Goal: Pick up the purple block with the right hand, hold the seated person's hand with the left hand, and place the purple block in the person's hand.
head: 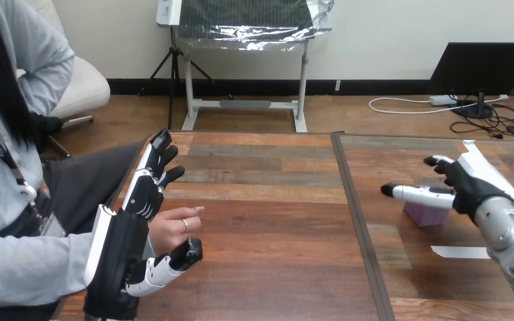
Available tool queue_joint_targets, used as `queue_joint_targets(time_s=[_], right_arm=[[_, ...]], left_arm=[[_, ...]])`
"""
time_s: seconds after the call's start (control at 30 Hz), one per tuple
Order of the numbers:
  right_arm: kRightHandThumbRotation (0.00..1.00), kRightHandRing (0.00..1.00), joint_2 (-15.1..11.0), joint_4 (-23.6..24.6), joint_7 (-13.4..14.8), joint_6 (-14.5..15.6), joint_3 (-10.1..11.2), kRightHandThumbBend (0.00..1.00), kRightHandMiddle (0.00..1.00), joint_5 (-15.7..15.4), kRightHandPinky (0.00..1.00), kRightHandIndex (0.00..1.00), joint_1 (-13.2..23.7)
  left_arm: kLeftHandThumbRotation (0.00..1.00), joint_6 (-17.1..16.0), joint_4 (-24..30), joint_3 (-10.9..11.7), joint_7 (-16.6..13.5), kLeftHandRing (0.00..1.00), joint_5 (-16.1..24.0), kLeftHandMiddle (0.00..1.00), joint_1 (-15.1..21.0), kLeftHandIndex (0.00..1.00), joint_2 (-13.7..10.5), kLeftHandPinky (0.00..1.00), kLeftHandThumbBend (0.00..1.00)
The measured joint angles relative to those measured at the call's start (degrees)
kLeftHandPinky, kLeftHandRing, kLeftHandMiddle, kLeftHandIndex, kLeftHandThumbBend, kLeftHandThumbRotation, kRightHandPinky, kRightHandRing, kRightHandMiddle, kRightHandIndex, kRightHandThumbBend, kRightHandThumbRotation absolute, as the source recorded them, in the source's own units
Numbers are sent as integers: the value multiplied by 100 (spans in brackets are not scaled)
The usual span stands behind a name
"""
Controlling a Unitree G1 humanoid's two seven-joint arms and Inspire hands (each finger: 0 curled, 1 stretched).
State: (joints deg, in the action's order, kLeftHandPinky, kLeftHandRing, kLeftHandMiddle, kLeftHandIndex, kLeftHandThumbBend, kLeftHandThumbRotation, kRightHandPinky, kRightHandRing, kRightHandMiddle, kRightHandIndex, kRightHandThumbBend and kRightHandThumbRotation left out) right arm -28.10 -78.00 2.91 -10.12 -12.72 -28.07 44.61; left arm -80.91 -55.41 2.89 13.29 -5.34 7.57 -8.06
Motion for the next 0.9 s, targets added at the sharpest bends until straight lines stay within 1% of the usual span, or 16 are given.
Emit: queue_joint_targets(time_s=[0.27,0.63,0.9], right_arm=[[72,94,60,-5,0,66,-85,97,95,-105,87,94,-17],[71,95,116,-29,-22,103,-86,97,96,-108,88,95,-25],[71,96,124,-72,-55,104,-86,95,97,-109,89,96,-25]], left_arm=[[72,-18,0,-9,11,94,-110,97,0,95,6,87,100],[73,-64,0,-9,12,94,-108,97,-5,96,12,88,100],[70,-90,0,-21,37,94,-136,97,-10,95,14,88,100]])
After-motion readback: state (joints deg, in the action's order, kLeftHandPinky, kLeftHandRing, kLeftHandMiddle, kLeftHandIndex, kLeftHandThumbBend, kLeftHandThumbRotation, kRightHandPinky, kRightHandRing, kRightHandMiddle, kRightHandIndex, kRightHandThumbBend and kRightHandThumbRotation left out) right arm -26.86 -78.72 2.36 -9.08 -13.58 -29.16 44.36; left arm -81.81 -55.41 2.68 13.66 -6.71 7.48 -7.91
